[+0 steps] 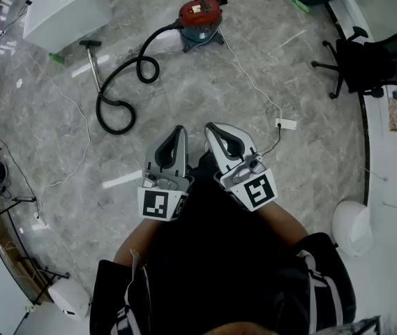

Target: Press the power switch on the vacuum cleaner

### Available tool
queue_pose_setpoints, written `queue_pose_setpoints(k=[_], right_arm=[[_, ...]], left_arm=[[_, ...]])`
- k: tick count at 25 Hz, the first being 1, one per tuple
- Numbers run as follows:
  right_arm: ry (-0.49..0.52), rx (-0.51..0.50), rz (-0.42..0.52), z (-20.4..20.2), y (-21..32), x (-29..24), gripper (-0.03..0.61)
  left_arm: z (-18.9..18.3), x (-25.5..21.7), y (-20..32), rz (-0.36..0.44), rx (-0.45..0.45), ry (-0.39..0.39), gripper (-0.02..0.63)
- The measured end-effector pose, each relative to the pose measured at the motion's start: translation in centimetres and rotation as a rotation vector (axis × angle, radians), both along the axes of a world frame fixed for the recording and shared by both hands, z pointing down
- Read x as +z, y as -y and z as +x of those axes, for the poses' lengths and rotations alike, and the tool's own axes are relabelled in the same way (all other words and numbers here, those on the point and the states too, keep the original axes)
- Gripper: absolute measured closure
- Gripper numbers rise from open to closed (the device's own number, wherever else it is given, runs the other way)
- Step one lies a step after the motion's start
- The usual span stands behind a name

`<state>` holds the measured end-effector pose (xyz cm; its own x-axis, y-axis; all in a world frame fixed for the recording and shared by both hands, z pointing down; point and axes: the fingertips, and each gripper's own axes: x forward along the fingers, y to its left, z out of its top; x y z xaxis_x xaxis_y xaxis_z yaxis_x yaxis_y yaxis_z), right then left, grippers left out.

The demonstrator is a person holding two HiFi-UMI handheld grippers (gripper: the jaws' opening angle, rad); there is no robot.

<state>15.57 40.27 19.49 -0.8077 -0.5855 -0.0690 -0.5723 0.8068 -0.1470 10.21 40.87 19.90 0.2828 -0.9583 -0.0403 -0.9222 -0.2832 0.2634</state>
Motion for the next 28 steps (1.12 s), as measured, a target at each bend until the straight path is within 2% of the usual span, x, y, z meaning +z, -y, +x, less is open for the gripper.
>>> queue_pose_setpoints(k=[3, 6, 10, 16, 23, 28], right_arm=[[-0.003, 0.0, 0.007, 0.9, 0.7, 0.1, 0.56], [0.018, 0.005, 0.012, 2.1, 0.9, 0.1, 0.56], [0.003, 0.031, -0.021, 4.1, 2.3, 1.3, 0.56], [0.032, 0.034, -0.036, 7.1, 3.7, 1.4, 0.56], [0.013, 0.071, -0.101, 10.5, 6.4, 3.5, 0.56], [0.036, 0.038, -0.131, 11.3, 7.1, 4.3, 0.56]], left_arm=[[0.4, 0.0, 0.6, 0.017, -0.017, 0.013, 0.6], [-0.2, 0.9, 0.8, -0.015, -0.067, 0.028, 0.6], [-0.8, 1.6, 1.2, -0.05, -0.137, -0.002, 0.6], [1.4, 2.3, 2.4, -0.089, -0.131, 0.034, 0.6], [3.9, 3.5, 3.7, -0.13, -0.118, 0.011, 0.6], [4.5, 4.9, 4.7, -0.157, -0.129, 0.001, 0.6]])
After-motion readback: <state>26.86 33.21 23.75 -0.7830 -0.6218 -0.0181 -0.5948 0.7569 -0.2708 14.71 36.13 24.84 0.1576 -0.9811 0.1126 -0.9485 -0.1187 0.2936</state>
